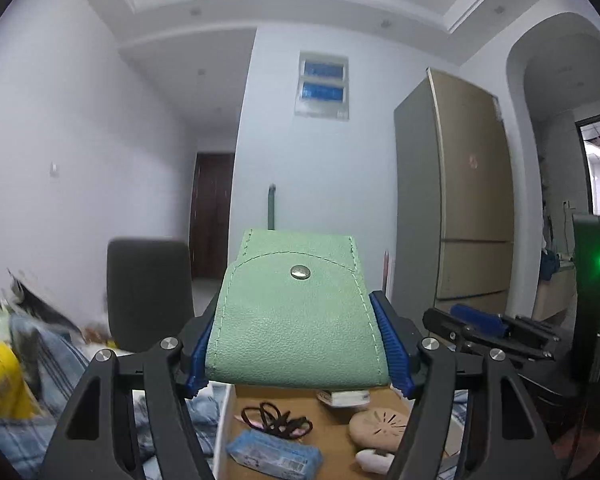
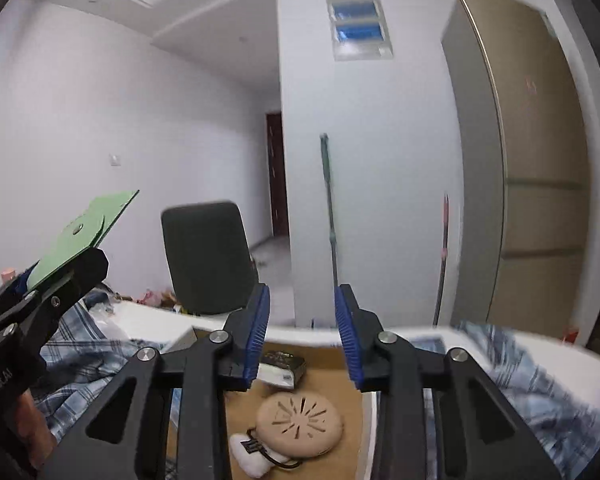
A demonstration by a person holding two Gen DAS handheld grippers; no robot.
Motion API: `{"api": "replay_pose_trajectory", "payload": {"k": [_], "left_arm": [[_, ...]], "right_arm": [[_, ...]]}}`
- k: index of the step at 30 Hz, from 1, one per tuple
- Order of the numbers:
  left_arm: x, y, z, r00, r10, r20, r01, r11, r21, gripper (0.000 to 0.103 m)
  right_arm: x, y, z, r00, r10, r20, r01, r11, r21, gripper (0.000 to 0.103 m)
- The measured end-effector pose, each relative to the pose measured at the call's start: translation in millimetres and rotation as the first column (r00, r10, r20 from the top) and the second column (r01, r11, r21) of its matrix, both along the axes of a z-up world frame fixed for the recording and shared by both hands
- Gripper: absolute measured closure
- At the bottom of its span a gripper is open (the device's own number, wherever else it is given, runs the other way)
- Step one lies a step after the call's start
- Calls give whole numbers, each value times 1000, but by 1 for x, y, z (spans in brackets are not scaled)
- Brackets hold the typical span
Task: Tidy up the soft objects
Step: 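Carry the green pouch and tissue packet into the box and open both grippers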
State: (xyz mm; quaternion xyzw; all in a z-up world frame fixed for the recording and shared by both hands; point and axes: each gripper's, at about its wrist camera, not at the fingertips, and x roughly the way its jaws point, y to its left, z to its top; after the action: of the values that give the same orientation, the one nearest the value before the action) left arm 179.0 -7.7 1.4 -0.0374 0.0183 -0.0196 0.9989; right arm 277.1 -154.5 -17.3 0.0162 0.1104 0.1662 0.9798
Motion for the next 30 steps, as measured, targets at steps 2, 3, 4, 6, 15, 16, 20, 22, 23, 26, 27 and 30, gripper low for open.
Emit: {"api": "replay_pose_trajectory", "payload": {"k": [2,3,4,6,15,16,20,22,23,26,27,30], "left_arm": [[9,1,-7,999,-12,-32,12,1000,-2,32],[11,2,-13,999,-9,-39,9,1000,-4,32],[13,2,-16,999,-7,-44,7,1000,-1,32],[19,2,-23,998,-1,-56,1,1000,7,32],[24,11,-35,994,4,-105,-8,999,-42,32],[26,13,-35,994,8,-109,-13,999,-45,32],[30,15,-35,991,6,-132,-13,999,-52,15],[30,14,-35,991,5,-134,-12,999,-52,15],[31,14,-34,991,5,-135,-12,999,-51,15],[33,13,-33,990,7,-143,-14,999,-51,15],[32,14,-33,990,10,-141,-17,999,-51,15],[32,13,-32,991,15,-136,-22,999,-49,14]], "right_arm": [[2,0,-8,1000,0,-17,0,1000,-11,70],[3,0,-11,1000,-3,-12,3,1000,-14,70],[3,0,-14,1000,-4,-9,4,1000,-17,70],[4,2,-20,1000,7,-17,-7,999,-31,70],[3,9,-32,998,41,-48,-45,995,-84,70],[2,9,-31,998,39,-46,-43,996,-83,69],[5,11,-30,998,39,-55,-43,995,-89,48],[6,11,-31,998,36,-56,-41,995,-89,43],[5,10,-30,998,34,-54,-39,995,-87,41],[11,11,-32,998,30,-61,-35,995,-92,35],[11,11,-32,998,30,-60,-35,995,-91,35],[12,11,-32,998,27,-60,-32,995,-94,30]]}}
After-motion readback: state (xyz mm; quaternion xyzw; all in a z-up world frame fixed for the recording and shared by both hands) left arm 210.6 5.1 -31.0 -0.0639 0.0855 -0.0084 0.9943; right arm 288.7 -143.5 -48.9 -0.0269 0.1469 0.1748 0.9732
